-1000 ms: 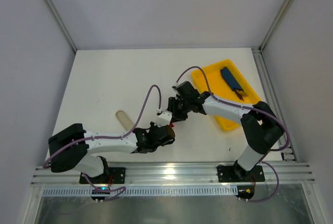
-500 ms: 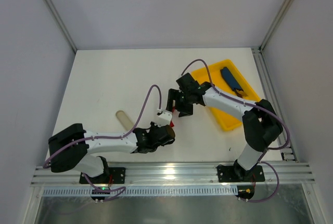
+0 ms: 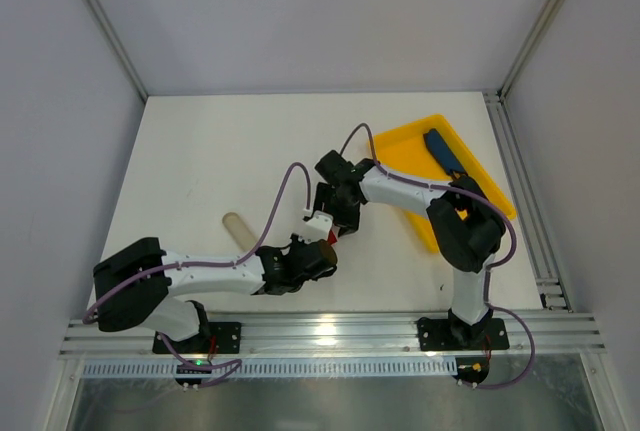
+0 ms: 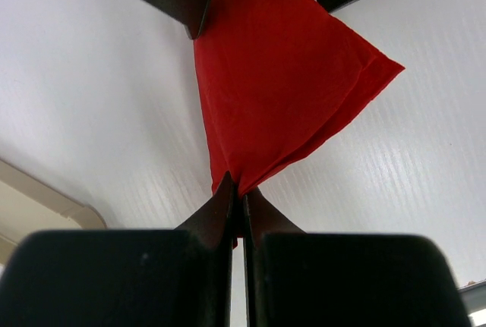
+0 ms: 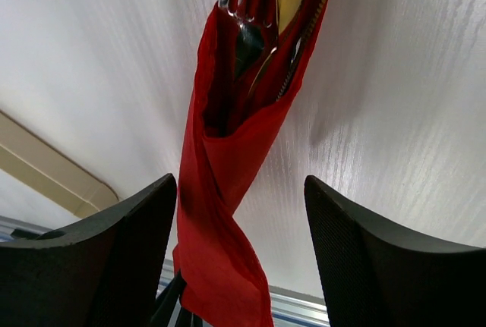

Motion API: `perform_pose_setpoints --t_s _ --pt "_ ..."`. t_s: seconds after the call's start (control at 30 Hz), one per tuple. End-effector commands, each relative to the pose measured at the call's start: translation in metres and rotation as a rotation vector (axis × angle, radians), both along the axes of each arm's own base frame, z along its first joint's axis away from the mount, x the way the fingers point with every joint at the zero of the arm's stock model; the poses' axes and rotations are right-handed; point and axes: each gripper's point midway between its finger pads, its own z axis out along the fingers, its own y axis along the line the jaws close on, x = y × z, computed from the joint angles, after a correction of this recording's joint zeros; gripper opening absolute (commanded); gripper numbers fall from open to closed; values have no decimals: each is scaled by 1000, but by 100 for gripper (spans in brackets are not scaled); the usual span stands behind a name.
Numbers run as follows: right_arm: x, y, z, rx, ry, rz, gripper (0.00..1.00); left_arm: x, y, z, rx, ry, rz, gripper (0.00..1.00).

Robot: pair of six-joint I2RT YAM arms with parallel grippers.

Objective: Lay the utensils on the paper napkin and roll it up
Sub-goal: Pick up the utensils from the center of the board.

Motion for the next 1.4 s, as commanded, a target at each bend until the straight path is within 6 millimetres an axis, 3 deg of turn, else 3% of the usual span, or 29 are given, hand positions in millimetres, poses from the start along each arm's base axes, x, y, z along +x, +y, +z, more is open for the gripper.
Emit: perform_pose_setpoints --t_s 0.0,0.23,0.57,0.63,0.67,0.77,1.13,1.3,1.37 --pt "17 8 10 -4 -44 -53 71 10 -13 13 -63 -46 10 0" --pt "15 7 2 -49 -57 -48 63 9 -11 10 -59 -44 11 0" --pt "8 6 -16 -81 -38 -34 59 10 -12 10 -62 -44 14 0" --pt "9 7 -17 -78 -41 -39 55 10 -12 11 -64 -45 15 0" --pt "9 9 -20 -76 -43 -40 46 10 -12 11 -63 -46 15 0" --pt "11 10 -20 -68 -48 -44 33 9 -11 13 -66 -47 16 0" --pt "16 6 -27 -106 -92 -54 6 10 -11 15 -68 -49 21 0" --pt "16 9 -30 -83 -113 -14 4 11 -9 21 -78 -58 27 0" --pt "15 12 -30 -61 -123 3 4 11 -7 25 -79 -61 34 6"
